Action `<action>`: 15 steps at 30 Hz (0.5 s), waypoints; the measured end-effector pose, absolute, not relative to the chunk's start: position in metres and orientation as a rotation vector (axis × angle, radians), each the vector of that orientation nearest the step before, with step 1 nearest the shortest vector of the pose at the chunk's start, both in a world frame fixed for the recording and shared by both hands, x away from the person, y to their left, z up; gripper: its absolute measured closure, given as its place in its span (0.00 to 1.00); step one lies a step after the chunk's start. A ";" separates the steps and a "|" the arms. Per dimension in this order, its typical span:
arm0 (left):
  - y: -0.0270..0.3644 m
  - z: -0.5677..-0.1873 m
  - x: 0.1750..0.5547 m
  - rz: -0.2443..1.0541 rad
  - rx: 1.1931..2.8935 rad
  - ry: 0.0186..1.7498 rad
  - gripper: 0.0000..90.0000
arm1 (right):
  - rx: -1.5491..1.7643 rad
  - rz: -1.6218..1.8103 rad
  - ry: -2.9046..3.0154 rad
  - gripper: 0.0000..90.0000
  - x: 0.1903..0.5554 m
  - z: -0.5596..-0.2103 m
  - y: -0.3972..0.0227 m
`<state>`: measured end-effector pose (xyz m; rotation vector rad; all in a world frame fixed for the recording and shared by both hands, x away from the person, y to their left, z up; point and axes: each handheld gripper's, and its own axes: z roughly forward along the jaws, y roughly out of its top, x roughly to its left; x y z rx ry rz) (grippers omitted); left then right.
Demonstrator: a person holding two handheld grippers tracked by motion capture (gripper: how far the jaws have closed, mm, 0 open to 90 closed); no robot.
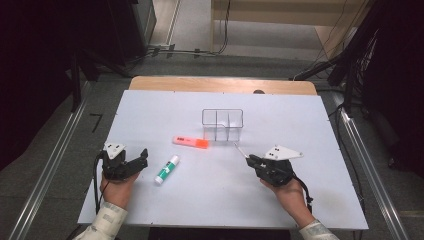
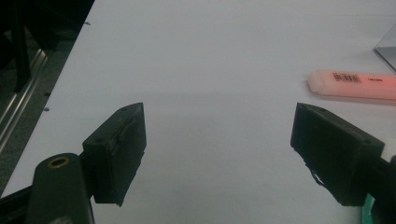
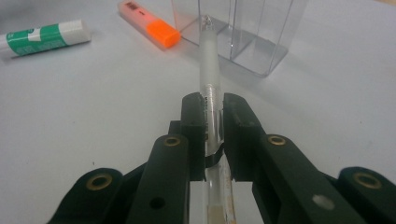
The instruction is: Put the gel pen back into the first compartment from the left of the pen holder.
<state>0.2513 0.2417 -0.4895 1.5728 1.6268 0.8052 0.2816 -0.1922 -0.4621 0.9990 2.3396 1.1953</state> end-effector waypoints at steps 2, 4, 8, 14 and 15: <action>0.242 -0.490 0.251 0.805 1.572 1.626 0.20 | 0.999 1.198 2.337 0.86 0.283 -0.461 -0.191; 0.242 -0.490 0.251 0.804 1.575 1.629 0.20 | 0.997 1.207 2.333 0.86 0.286 -0.460 -0.187; 0.242 -0.490 0.251 0.804 1.572 1.629 0.20 | 0.994 1.218 2.325 0.86 0.289 -0.457 -0.184; 0.242 -0.490 0.251 0.804 1.575 1.629 0.20 | 0.974 1.241 2.319 0.86 0.295 -0.453 -0.175; 0.242 -0.490 0.251 0.804 1.575 1.629 0.20 | 0.976 1.241 2.319 0.86 0.296 -0.452 -0.173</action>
